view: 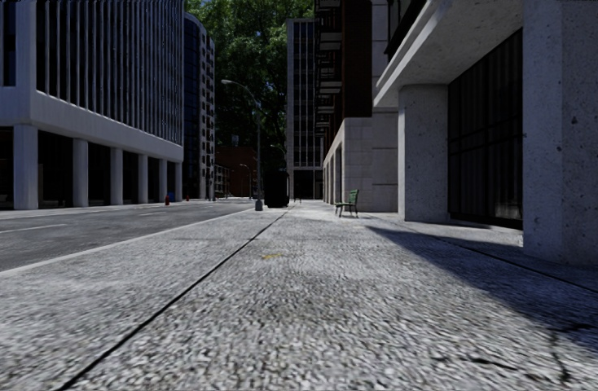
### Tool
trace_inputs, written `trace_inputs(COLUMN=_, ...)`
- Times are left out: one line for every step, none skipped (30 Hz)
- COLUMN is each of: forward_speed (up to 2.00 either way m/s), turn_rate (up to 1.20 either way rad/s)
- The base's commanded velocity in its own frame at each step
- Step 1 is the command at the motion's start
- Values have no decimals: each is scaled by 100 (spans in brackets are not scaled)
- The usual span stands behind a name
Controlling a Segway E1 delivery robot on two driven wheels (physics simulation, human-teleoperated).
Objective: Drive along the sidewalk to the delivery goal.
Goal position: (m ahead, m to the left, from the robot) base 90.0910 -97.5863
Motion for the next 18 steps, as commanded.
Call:
trace_inputs(forward_speed=200, turn_rate=0)
trace_inputs(forward_speed=200, turn_rate=0)
trace_inputs(forward_speed=200, turn_rate=0)
trace_inputs(forward_speed=200, turn_rate=0)
trace_inputs(forward_speed=200, turn_rate=0)
trace_inputs(forward_speed=200, turn_rate=0)
trace_inputs(forward_speed=200, turn_rate=0)
trace_inputs(forward_speed=200, turn_rate=0)
trace_inputs(forward_speed=200, turn_rate=0)
trace_inputs(forward_speed=200, turn_rate=0)
trace_inputs(forward_speed=200, turn_rate=0)
trace_inputs(forward_speed=200, turn_rate=0)
trace_inputs(forward_speed=200, turn_rate=0)
trace_inputs(forward_speed=200, turn_rate=0)
trace_inputs(forward_speed=200, turn_rate=0)
trace_inputs(forward_speed=200, turn_rate=0)
trace_inputs(forward_speed=200, turn_rate=0)
trace_inputs(forward_speed=200, turn_rate=0)
